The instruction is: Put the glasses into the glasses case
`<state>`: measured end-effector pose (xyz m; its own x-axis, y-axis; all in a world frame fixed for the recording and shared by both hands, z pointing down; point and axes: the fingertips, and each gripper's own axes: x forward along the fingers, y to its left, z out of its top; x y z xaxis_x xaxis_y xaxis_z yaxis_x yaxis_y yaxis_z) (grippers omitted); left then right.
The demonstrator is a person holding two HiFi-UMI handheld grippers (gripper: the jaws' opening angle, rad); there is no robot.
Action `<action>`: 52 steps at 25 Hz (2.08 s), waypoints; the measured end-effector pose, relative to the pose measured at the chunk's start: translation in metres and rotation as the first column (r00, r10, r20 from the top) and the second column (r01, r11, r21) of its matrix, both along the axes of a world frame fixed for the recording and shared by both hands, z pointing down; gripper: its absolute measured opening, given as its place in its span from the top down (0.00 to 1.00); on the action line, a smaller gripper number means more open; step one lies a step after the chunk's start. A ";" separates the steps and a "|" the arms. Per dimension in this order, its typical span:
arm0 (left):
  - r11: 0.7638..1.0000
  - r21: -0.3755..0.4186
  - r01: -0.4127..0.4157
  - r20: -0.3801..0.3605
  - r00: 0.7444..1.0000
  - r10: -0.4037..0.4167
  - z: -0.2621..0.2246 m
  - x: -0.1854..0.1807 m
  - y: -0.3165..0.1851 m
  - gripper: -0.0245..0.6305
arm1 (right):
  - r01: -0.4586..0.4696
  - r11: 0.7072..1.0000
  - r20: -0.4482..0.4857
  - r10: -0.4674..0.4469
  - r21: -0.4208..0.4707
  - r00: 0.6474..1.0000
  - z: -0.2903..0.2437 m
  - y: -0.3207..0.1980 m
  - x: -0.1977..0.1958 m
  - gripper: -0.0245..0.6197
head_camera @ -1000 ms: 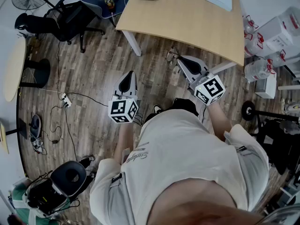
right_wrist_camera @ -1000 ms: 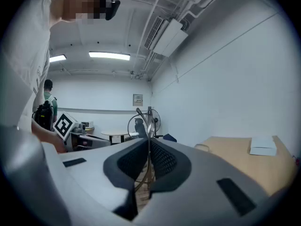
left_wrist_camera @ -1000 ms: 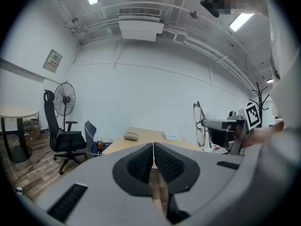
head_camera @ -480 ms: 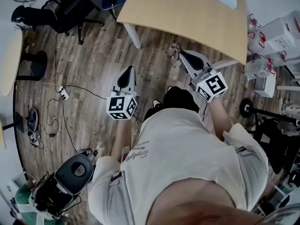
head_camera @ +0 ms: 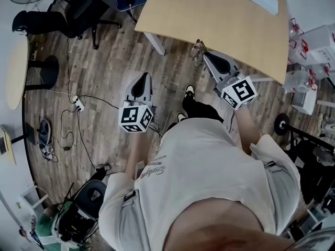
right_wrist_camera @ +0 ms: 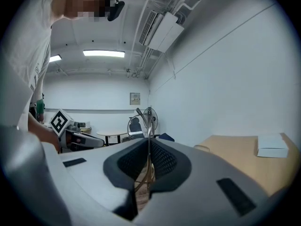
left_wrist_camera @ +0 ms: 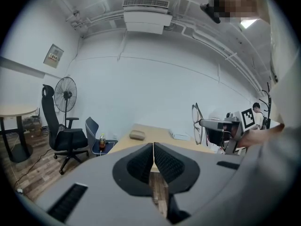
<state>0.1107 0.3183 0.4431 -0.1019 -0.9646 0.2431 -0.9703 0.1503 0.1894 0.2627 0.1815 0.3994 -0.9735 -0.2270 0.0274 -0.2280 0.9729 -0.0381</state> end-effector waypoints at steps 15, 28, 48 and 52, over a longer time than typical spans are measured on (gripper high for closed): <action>1.000 -0.003 0.020 0.024 1.000 -0.020 -0.016 -0.052 -0.120 0.94 | 0.112 0.994 0.018 -0.111 -0.016 0.994 0.011 -0.112 -0.080 0.95; 0.999 -0.033 0.015 -0.015 1.000 -0.015 0.008 -0.107 -0.152 0.94 | 0.092 0.994 -0.030 -0.094 -0.066 0.995 0.031 -0.147 -0.135 0.95; 0.958 0.061 -0.280 0.070 0.959 0.276 -0.021 -0.272 -0.257 0.94 | -0.213 0.977 -0.057 0.213 0.009 0.975 0.000 -0.200 -0.255 0.95; 0.944 0.073 -0.322 0.054 0.946 0.319 -0.020 -0.280 -0.271 0.94 | -0.272 0.962 -0.094 0.271 0.001 0.958 0.006 -0.202 -0.253 0.95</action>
<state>-0.1697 0.0471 0.4234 0.2078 -0.9639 0.1666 -0.9718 -0.1841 0.1472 0.0099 -0.0204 0.4051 -0.8683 -0.4815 0.1191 -0.4865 0.8736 -0.0153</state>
